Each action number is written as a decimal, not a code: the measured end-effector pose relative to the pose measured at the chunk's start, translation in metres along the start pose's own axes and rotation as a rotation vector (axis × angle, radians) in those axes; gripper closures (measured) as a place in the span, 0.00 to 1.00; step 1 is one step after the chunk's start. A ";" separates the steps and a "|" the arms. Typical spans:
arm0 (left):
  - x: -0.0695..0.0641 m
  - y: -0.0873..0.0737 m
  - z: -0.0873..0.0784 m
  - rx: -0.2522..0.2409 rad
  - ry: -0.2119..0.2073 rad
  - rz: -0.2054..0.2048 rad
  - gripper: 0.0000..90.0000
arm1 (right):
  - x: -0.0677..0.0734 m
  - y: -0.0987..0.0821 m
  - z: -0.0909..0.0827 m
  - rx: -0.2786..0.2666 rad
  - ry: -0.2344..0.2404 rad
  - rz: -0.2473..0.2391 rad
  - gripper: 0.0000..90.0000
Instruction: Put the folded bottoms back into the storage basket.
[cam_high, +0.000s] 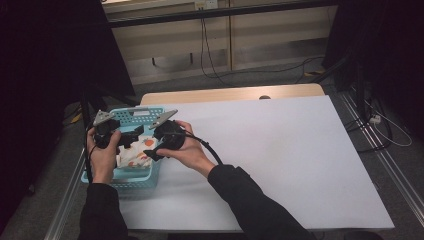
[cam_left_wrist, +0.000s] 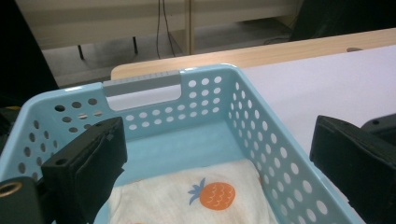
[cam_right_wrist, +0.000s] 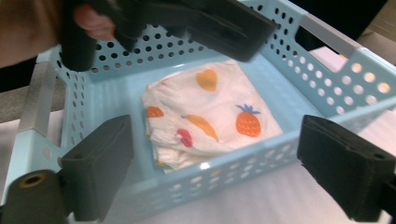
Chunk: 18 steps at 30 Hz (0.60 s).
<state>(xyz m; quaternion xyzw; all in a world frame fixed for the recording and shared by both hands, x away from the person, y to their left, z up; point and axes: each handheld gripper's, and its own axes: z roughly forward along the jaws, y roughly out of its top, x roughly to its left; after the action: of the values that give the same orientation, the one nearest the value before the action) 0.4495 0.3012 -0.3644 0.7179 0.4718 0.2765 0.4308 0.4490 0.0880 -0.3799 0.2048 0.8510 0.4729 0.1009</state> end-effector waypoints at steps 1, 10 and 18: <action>-0.002 0.000 -0.001 0.003 0.005 0.010 0.05 | 0.000 -0.001 -0.002 0.000 -0.003 0.000 0.09; -0.015 -0.012 -0.013 0.012 0.026 0.014 0.05 | -0.004 -0.014 -0.017 -0.007 -0.038 0.028 0.07; -0.026 -0.019 -0.025 -0.026 0.020 0.020 0.05 | -0.009 -0.024 -0.031 -0.008 -0.065 0.047 0.07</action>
<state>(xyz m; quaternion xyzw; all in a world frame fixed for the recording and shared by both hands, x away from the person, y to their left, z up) 0.4104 0.2899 -0.3689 0.7143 0.4652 0.2939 0.4324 0.4398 0.0493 -0.3843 0.2394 0.8404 0.4716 0.1183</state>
